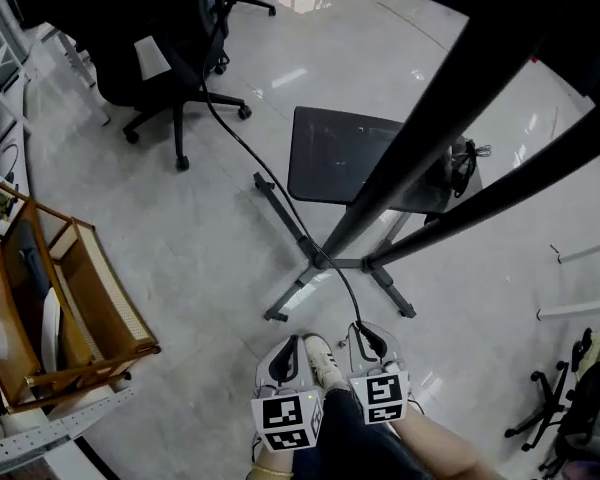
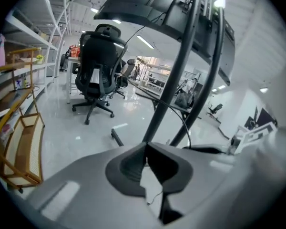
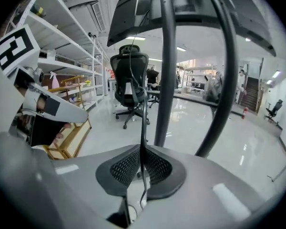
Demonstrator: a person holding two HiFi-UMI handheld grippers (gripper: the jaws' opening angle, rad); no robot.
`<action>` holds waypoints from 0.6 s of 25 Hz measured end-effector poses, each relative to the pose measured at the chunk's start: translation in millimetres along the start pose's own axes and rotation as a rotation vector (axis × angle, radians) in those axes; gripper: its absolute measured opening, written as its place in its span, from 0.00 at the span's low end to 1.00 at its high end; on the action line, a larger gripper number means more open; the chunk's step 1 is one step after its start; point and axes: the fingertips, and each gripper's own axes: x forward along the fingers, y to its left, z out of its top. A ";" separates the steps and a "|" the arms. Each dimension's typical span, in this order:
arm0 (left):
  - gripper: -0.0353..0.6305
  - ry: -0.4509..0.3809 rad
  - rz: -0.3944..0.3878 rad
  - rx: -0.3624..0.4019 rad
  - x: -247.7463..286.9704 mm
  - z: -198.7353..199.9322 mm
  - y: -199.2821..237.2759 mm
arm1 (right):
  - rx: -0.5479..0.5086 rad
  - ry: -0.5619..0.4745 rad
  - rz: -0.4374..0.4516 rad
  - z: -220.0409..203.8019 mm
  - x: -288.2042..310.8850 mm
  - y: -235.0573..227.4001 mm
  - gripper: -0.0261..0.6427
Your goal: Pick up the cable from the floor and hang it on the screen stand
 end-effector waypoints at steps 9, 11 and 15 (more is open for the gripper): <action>0.06 -0.013 -0.166 0.085 -97.0 121.3 -107.6 | 0.093 -0.090 -0.153 142.6 -129.2 -60.6 0.07; 0.06 -0.018 -0.189 0.108 -112.9 151.6 -127.1 | 0.079 -0.106 -0.148 179.5 -153.1 -68.8 0.07; 0.06 -0.067 -0.228 0.184 -136.8 222.2 -172.3 | 0.035 -0.144 -0.151 247.0 -196.6 -90.9 0.07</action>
